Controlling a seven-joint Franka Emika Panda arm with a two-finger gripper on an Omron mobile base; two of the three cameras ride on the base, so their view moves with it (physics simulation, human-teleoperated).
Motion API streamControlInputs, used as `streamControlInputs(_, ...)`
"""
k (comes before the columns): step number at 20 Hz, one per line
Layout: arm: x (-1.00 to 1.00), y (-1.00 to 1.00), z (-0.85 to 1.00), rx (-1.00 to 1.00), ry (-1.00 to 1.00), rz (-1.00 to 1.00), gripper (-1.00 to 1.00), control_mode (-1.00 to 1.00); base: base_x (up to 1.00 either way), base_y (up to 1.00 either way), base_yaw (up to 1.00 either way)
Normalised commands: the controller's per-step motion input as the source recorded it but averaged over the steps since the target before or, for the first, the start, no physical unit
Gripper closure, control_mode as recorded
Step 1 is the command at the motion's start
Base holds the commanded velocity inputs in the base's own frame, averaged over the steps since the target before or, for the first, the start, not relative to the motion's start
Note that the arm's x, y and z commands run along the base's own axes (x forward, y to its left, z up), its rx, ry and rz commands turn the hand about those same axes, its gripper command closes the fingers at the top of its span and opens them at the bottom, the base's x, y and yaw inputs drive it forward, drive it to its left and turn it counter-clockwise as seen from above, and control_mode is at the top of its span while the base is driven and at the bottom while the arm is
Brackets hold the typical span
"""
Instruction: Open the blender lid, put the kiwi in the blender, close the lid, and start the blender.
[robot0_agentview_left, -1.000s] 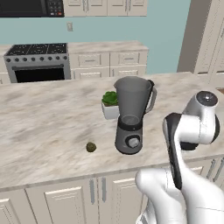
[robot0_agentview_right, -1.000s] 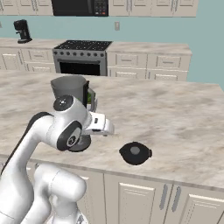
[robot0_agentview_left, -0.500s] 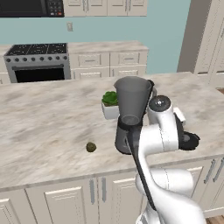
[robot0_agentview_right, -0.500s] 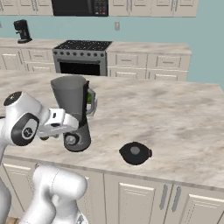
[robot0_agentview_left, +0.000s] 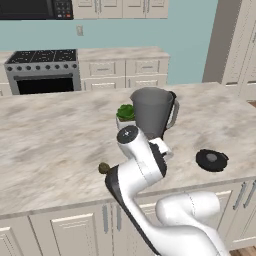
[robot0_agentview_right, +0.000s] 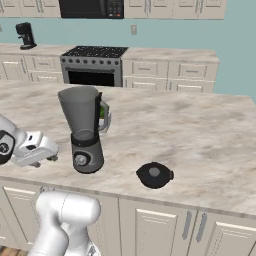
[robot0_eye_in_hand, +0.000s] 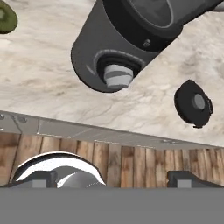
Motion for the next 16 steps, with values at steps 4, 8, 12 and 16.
streamControlInputs(4, 0.4, 1.0, -0.52, -0.02, 0.17, 0.0, -1.0, -1.0, 0.0, 0.0, 0.0)
streamControlInputs(8, 0.55, 0.77, -0.22, -0.01, 0.08, 0.0, -1.0, -1.0, 0.0, 0.0, 0.0)
streamControlInputs(12, 0.52, 0.52, -0.03, 0.0, 0.01, 0.0, -1.0, -1.0, 0.0, 0.0, 0.0)
streamControlInputs(16, 0.26, 0.06, -0.04, 0.01, 0.0, 0.02, -1.0, -1.0, 0.0, 0.0, 0.0)
